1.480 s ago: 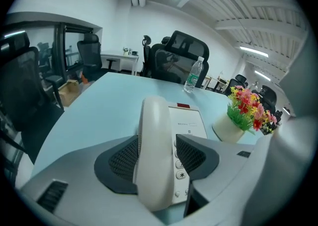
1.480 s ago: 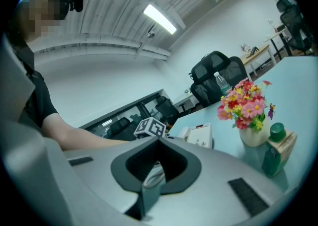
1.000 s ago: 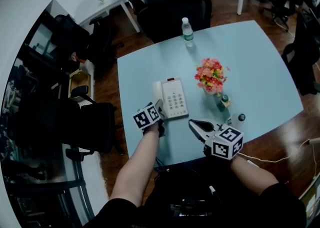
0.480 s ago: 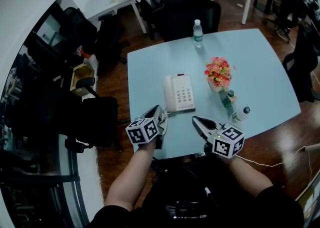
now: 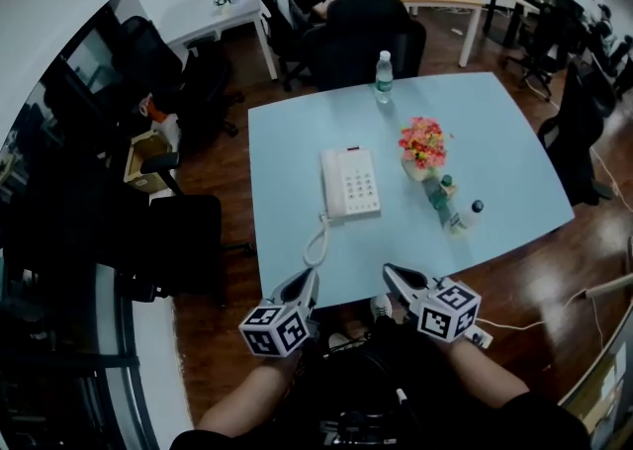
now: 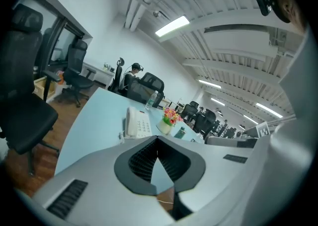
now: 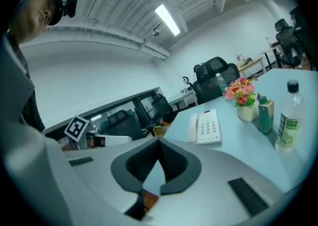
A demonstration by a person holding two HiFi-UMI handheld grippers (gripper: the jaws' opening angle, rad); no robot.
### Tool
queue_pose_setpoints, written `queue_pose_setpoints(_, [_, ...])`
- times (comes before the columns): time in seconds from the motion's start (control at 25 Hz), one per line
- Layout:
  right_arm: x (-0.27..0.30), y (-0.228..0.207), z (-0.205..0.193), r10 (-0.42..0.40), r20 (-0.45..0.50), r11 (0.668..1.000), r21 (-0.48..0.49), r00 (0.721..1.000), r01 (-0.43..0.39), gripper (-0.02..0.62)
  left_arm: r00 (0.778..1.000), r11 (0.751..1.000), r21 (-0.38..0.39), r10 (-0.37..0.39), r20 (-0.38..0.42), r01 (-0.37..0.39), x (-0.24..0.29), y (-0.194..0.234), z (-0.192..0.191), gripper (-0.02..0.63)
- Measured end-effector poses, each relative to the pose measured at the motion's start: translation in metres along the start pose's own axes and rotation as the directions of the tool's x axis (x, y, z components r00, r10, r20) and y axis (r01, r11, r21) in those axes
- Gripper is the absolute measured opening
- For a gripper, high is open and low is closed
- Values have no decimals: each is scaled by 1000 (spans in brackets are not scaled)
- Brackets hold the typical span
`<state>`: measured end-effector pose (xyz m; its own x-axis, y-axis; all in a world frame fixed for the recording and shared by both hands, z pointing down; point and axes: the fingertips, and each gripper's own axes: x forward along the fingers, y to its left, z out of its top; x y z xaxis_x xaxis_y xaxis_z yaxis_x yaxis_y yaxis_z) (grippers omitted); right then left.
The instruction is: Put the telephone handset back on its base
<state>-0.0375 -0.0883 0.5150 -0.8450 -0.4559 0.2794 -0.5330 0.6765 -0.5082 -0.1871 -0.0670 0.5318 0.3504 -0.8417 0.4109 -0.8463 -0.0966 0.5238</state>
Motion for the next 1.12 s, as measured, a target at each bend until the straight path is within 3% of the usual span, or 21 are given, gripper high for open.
queue_pose_setpoints(0.28, [-26,26,-37,-47,-36,998,-44,998,46,9,999,999,-47,-27,-31,26,-30,-6,-44,0])
queue_pose_setpoints(0.52, [-26,34,-25,-52,-19,996,-76,998,50,9,999,999,0,-38,28,38,-47,-11,-26,0])
queue_pose_setpoints(0.72, [-26,40,-18,-40,2,996,-80,999,40,9,996,1000,-12,-5,84,6,-55,-1,-16,0])
queue_pose_setpoints(1.12, [-7,52,-16,-7,-6,995,-100,1000,7,9,997,1000,-8,20,72,-19,-66,12,-18,0])
